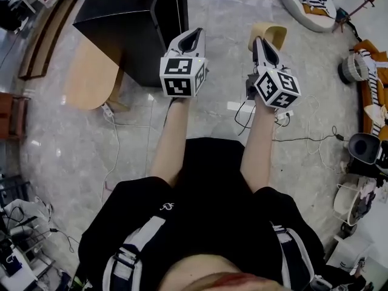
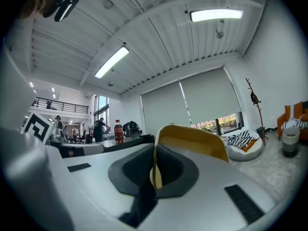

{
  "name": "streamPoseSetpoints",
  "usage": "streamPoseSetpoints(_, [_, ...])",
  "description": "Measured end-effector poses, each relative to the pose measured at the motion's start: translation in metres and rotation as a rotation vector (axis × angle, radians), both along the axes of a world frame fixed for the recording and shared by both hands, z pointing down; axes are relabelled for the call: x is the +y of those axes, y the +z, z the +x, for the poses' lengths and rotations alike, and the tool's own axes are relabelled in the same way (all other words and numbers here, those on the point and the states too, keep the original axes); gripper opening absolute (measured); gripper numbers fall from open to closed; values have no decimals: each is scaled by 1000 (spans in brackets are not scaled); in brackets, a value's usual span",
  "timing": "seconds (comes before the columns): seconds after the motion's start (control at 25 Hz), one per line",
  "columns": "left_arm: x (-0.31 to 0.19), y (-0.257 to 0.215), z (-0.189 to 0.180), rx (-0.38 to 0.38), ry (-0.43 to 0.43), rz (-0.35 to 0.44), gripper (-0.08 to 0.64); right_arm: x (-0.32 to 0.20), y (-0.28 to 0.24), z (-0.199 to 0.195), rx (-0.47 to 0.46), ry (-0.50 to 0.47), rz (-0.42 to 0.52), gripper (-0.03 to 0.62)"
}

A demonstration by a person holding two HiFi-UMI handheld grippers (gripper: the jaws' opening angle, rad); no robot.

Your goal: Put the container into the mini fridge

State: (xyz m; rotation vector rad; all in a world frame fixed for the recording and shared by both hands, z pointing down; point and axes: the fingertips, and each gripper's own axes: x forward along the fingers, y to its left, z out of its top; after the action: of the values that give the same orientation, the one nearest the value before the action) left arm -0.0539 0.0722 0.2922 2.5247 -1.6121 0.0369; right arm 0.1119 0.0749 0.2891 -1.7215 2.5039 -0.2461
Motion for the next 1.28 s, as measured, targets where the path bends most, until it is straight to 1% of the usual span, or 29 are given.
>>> streamPoseSetpoints(0.24, [-25,3,-6,-2,-4,-1,6,-32,6,-15,7,-28,-9,19])
streamPoseSetpoints(0.44, [-68,15,-7,6,-28,-13,6,-79,16,-14,6,-47,-18,18])
streamPoseSetpoints(0.6, [-125,15,-3,15,-54,-21,6,-138,16,-12,16,-81,-24,18])
streamPoseSetpoints(0.84, [-225,28,25,24,-97,-50,6,-248,28,14,14,-128,-54,20])
streamPoseSetpoints(1.0, [-291,27,51,-31,-117,-55,6,-321,28,35,3,-156,-70,20])
streamPoseSetpoints(1.16, [-348,32,67,-33,-116,-65,6,-381,37,46,-19,-173,-80,18])
streamPoseSetpoints(1.28, [-376,38,85,-57,-108,-74,6,-414,45,62,-39,-169,-96,18])
